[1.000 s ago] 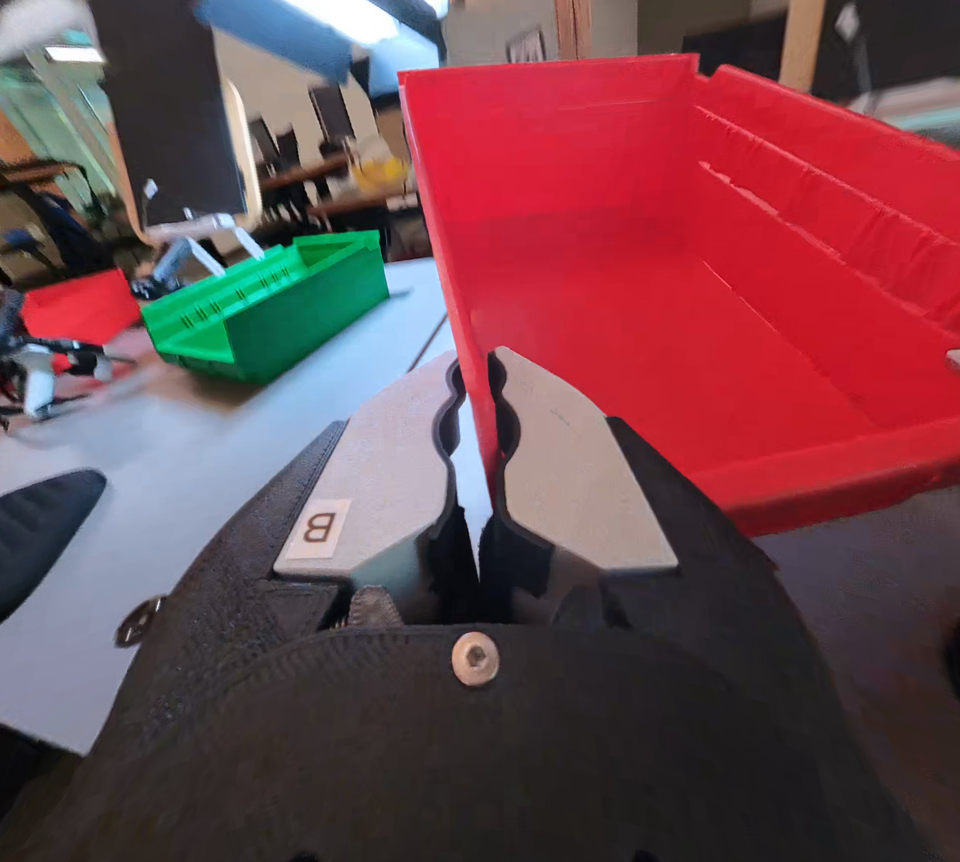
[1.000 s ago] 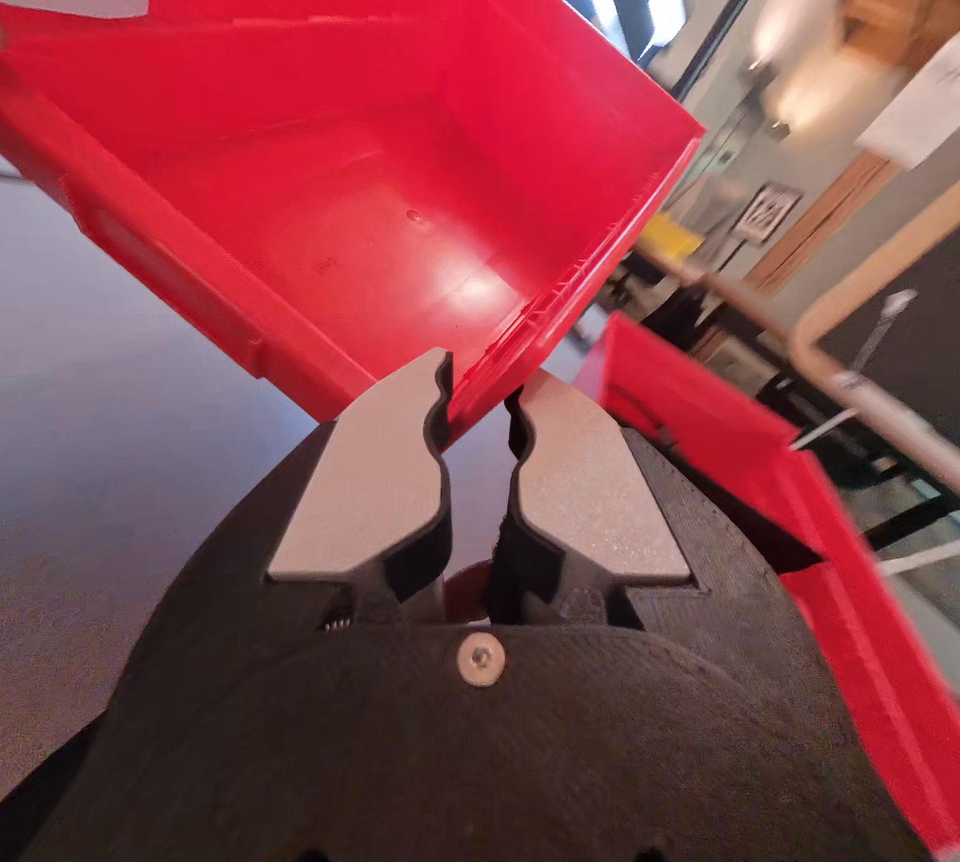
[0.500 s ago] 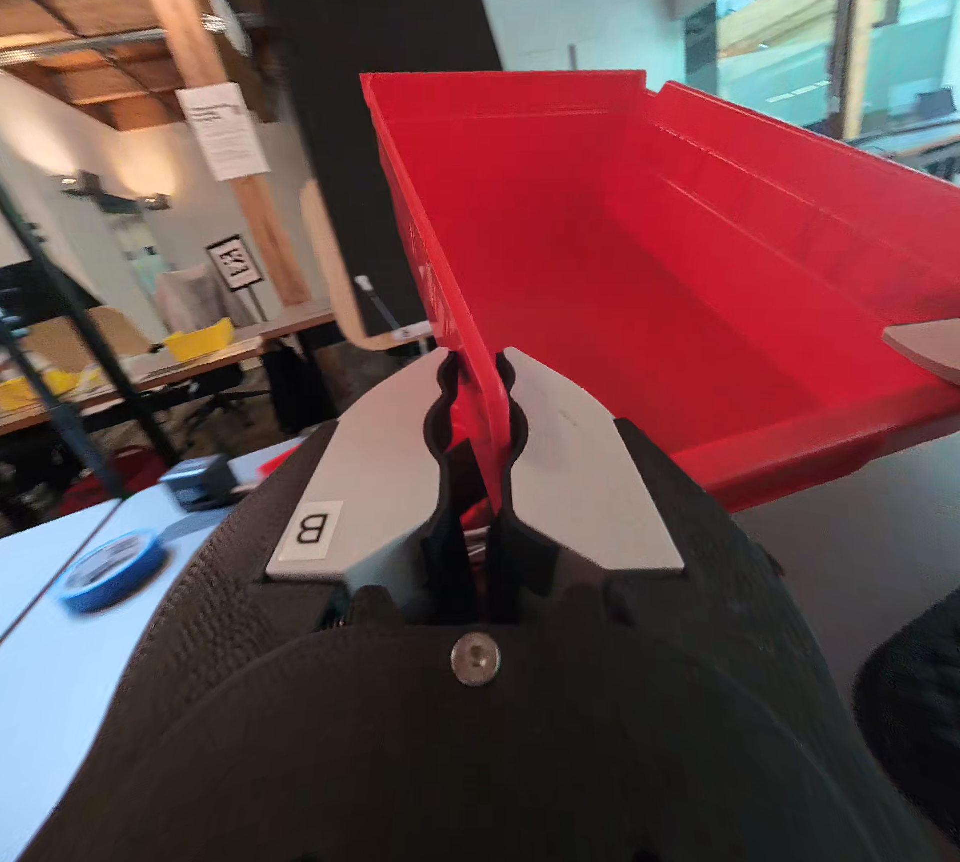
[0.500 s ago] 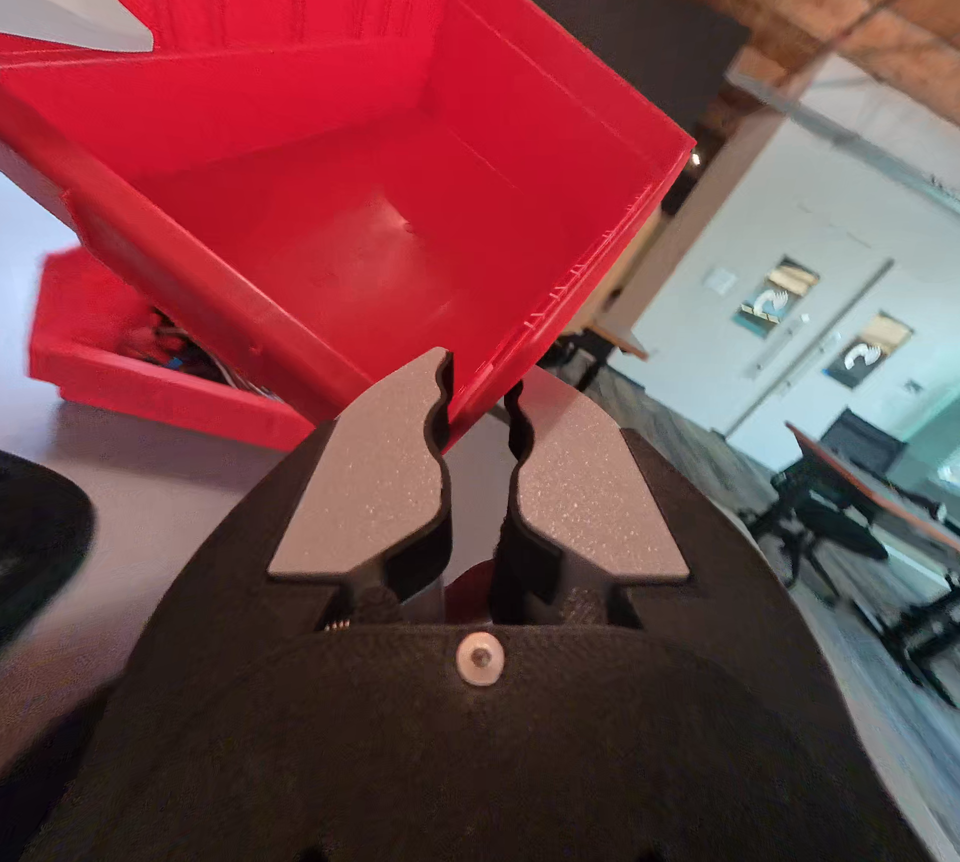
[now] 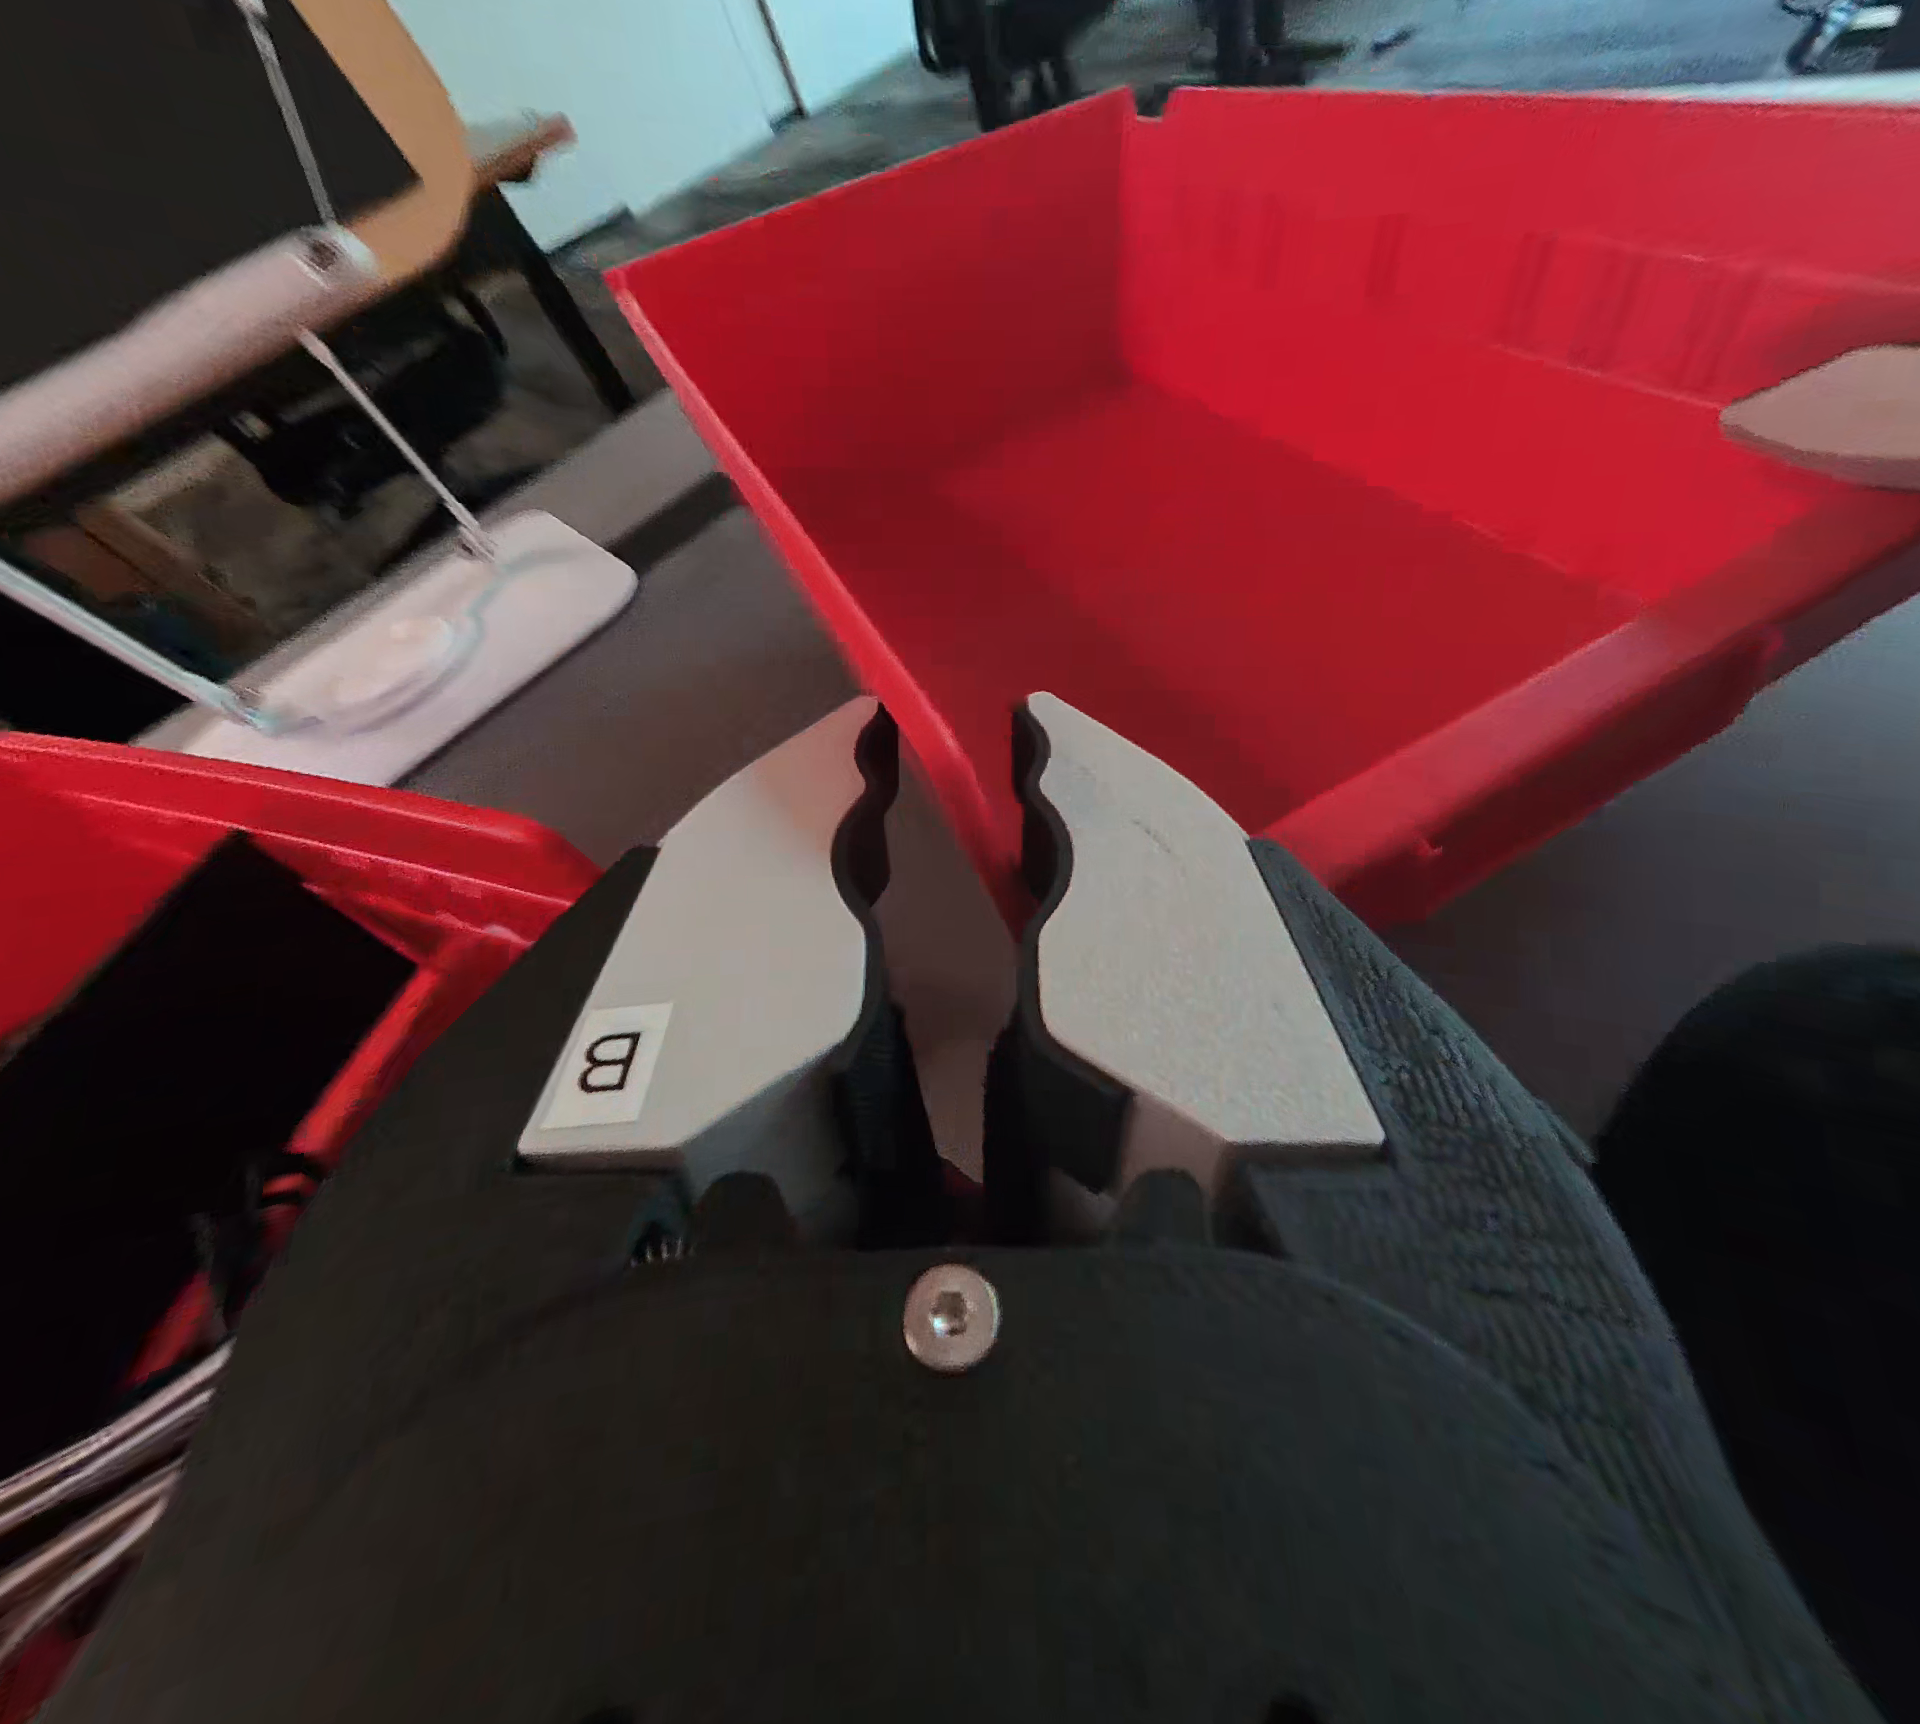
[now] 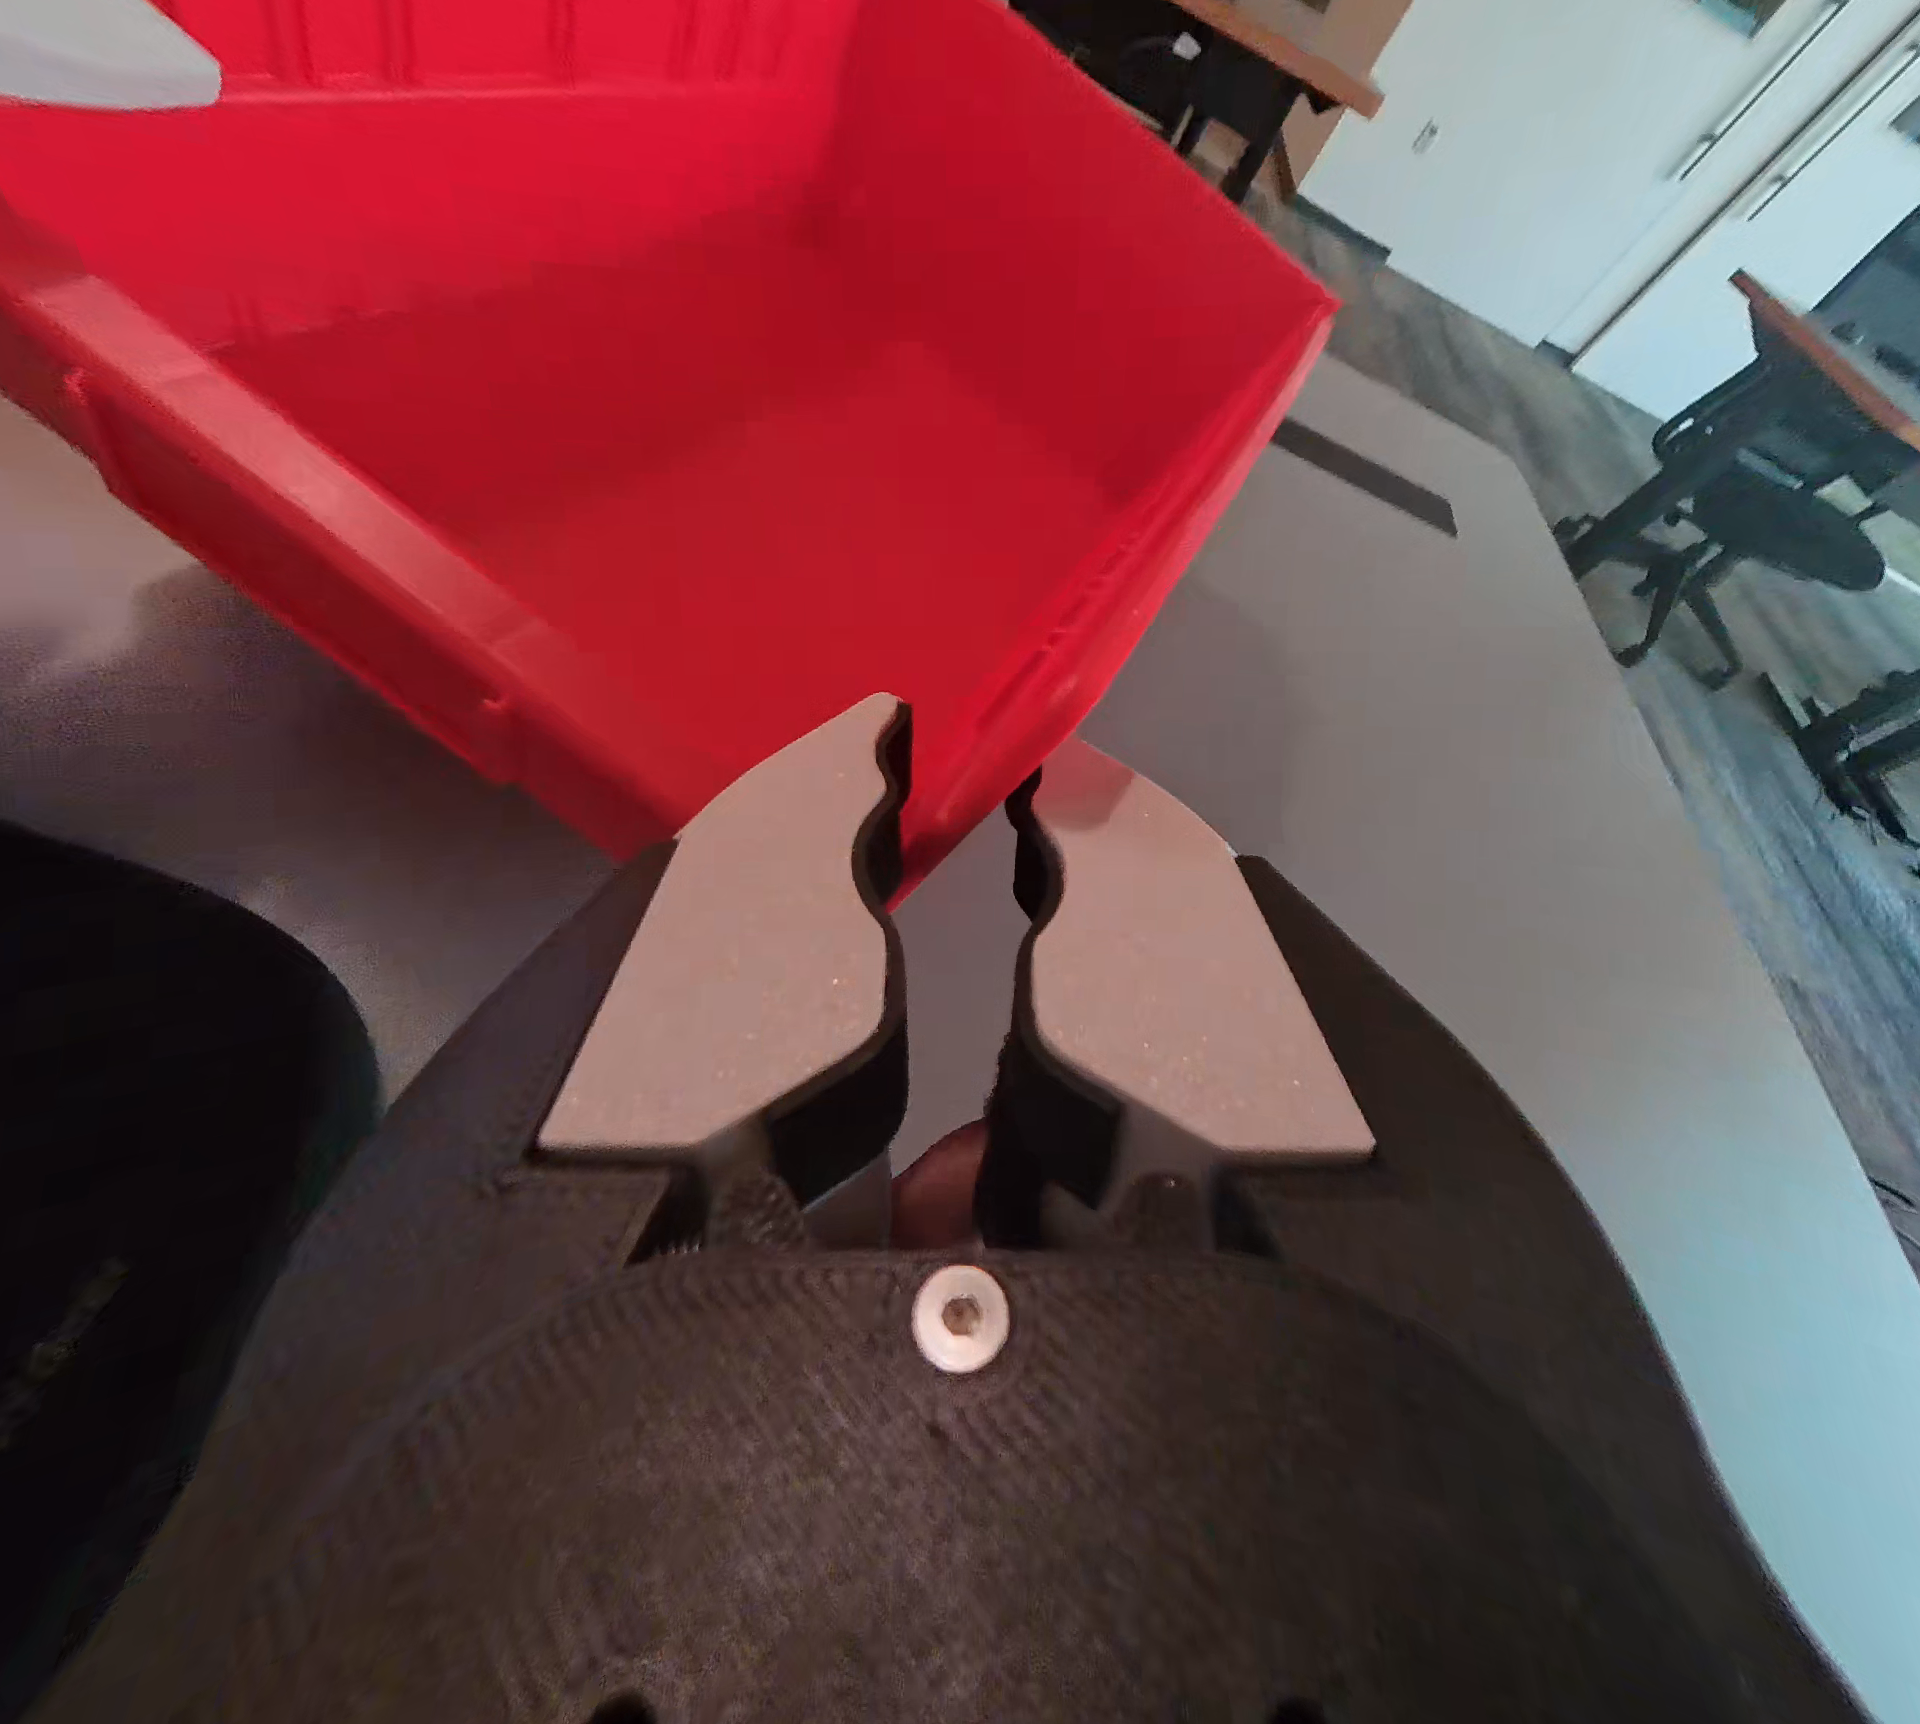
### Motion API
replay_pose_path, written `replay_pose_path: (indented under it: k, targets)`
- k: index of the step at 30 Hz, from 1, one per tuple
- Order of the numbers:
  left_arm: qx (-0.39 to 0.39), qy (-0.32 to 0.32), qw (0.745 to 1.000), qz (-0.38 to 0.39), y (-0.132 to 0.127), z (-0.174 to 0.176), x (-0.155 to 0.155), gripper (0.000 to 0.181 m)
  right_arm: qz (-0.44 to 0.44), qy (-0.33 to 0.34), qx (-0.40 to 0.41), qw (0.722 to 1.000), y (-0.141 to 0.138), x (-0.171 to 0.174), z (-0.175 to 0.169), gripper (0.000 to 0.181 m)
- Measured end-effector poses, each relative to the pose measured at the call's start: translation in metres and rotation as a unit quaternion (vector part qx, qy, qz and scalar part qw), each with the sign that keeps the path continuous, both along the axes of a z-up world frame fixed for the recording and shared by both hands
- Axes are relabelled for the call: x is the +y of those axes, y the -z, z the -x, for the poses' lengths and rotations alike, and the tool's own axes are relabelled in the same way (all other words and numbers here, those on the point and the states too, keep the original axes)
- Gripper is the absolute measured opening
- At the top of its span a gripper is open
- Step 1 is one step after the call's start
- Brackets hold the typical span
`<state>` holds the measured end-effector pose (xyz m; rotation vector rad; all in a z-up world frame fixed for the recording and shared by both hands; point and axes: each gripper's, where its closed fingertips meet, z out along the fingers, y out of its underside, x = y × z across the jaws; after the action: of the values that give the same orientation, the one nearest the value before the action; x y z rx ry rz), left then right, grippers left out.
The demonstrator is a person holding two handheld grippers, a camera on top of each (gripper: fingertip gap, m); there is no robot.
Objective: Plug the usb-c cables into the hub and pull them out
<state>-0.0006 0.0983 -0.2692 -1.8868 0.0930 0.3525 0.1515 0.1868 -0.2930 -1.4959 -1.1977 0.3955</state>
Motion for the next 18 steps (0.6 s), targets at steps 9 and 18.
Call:
replay_pose_path:
  k: [9, 18]
  targets:
    - [-0.003, 0.07, 0.995, 0.07, 0.013, -0.018, -0.027, 0.073, -0.055, 0.01, 0.023, 0.998, -0.018, 0.012, -0.022, 0.037]
    - [0.203, -0.019, 0.951, 0.231, 0.037, 0.071, -0.108, 0.072, -0.134, -0.249, -0.038, 0.958, -0.047, -0.105, 0.032, 0.065]
